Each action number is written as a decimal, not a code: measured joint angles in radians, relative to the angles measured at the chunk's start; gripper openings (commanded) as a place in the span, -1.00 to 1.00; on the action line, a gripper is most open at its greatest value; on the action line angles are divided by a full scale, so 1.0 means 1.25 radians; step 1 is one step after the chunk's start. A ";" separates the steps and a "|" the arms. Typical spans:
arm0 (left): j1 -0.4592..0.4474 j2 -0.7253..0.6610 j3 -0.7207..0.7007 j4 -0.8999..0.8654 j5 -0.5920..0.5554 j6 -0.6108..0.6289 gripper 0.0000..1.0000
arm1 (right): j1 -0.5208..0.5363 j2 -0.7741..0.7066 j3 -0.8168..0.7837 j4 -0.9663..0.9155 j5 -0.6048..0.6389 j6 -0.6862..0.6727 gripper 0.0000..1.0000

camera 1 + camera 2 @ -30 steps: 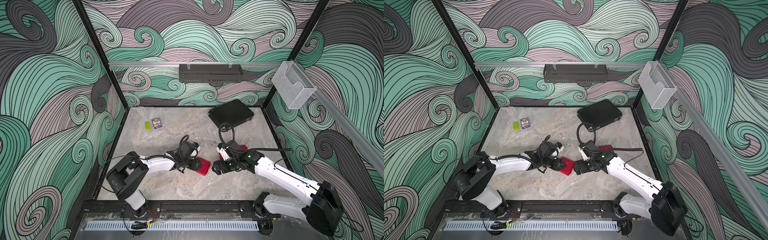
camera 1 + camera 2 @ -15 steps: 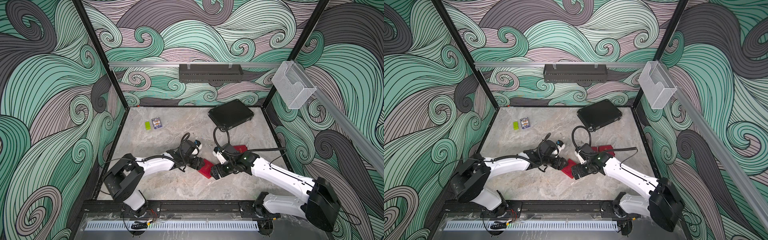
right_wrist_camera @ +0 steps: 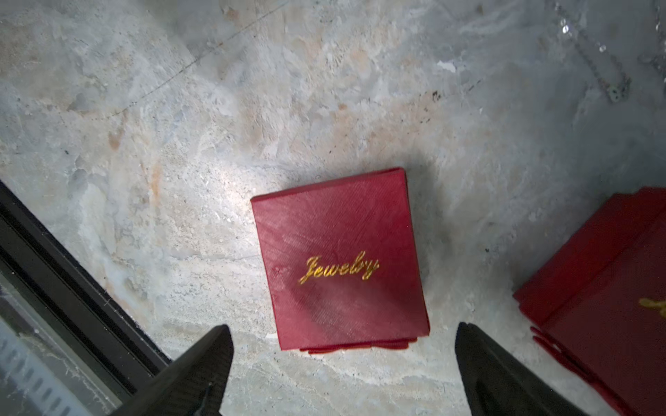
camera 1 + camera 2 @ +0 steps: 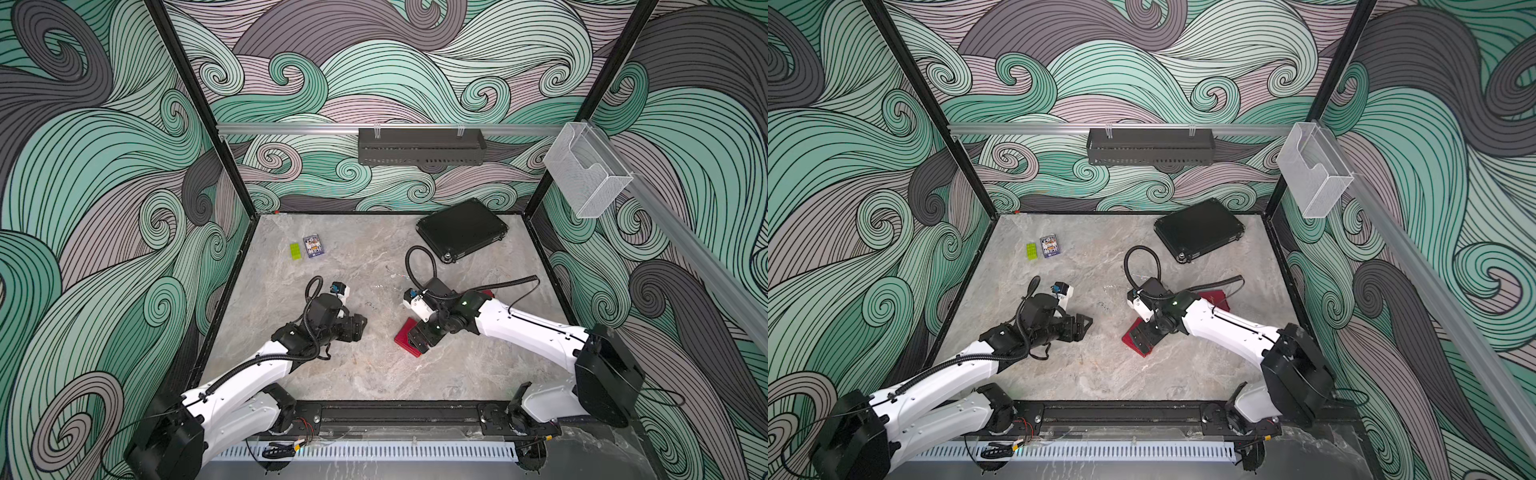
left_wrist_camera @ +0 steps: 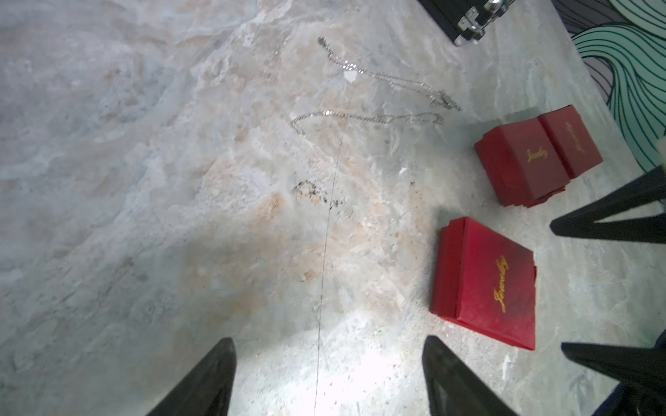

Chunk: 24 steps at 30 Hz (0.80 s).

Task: Take the necklace out of the lift-off lid jewelry box
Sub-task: Pick up the jewelry box from the center of the board.

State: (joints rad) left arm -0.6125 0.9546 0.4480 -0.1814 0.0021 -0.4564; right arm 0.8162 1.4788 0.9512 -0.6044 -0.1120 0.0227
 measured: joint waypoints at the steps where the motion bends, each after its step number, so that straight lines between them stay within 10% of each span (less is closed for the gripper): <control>1: 0.002 -0.012 -0.013 -0.002 -0.001 -0.001 0.62 | 0.000 0.021 0.012 0.000 0.001 -0.012 0.99; 24: 0.023 -0.056 -0.023 -0.005 -0.002 0.001 0.62 | 0.046 0.217 0.114 -0.072 0.055 -0.090 0.99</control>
State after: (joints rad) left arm -0.5831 0.8845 0.4191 -0.1879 -0.0002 -0.4553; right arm 0.8734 1.7500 1.0939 -0.6945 -0.0429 -0.0898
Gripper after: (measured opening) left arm 0.813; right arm 0.995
